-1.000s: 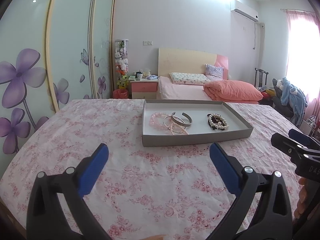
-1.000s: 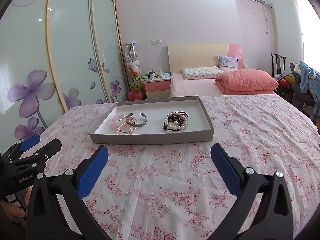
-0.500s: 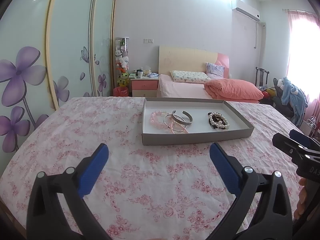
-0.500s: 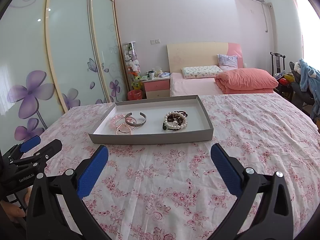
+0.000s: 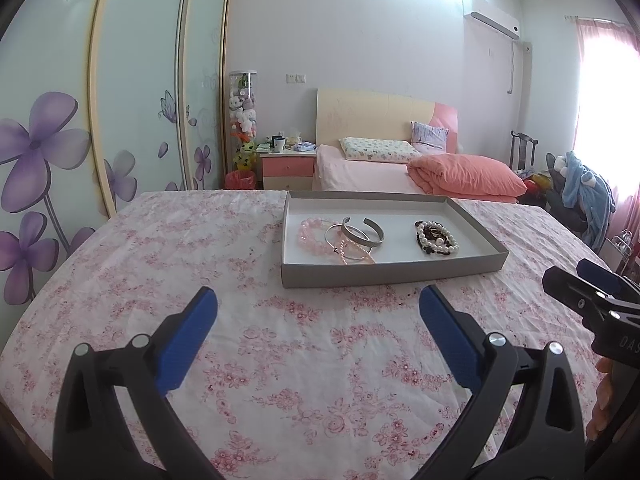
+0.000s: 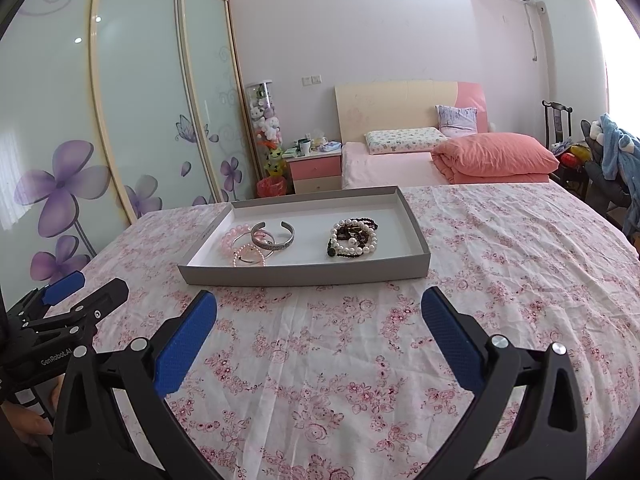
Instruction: Organize jewelry
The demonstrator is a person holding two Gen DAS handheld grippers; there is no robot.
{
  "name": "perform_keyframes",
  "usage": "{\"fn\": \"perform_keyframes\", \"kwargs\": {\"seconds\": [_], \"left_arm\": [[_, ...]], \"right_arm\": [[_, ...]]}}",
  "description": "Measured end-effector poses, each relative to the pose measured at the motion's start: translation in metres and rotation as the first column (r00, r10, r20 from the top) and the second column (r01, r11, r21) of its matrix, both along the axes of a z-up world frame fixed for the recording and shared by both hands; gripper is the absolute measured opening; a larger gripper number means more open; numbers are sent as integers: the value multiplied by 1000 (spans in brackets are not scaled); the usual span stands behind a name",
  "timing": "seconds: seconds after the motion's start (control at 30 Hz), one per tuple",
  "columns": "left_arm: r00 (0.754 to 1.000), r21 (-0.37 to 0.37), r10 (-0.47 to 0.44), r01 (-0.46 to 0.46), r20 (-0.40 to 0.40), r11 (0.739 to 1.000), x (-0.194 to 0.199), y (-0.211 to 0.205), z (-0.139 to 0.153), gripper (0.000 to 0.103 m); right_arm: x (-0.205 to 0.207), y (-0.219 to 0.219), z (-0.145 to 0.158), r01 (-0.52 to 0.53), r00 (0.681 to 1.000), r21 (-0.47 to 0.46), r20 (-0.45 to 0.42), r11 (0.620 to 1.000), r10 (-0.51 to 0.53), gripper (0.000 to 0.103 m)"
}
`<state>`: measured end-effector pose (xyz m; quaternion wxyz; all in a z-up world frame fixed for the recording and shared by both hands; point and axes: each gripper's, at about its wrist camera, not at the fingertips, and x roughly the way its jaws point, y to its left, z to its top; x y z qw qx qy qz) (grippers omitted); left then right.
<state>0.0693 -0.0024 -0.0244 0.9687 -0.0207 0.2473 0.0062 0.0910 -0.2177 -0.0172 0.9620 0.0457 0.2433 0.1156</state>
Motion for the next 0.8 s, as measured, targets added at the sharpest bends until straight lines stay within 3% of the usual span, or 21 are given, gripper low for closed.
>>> {"fn": "perform_keyframes", "kwargs": {"seconds": [0.8], "left_arm": [[1000, 0, -7, 7, -9, 1000, 2, -3, -2, 99]], "right_arm": [[0, 2, -4, -2, 1000, 3, -5, 1000, 2, 101]]}}
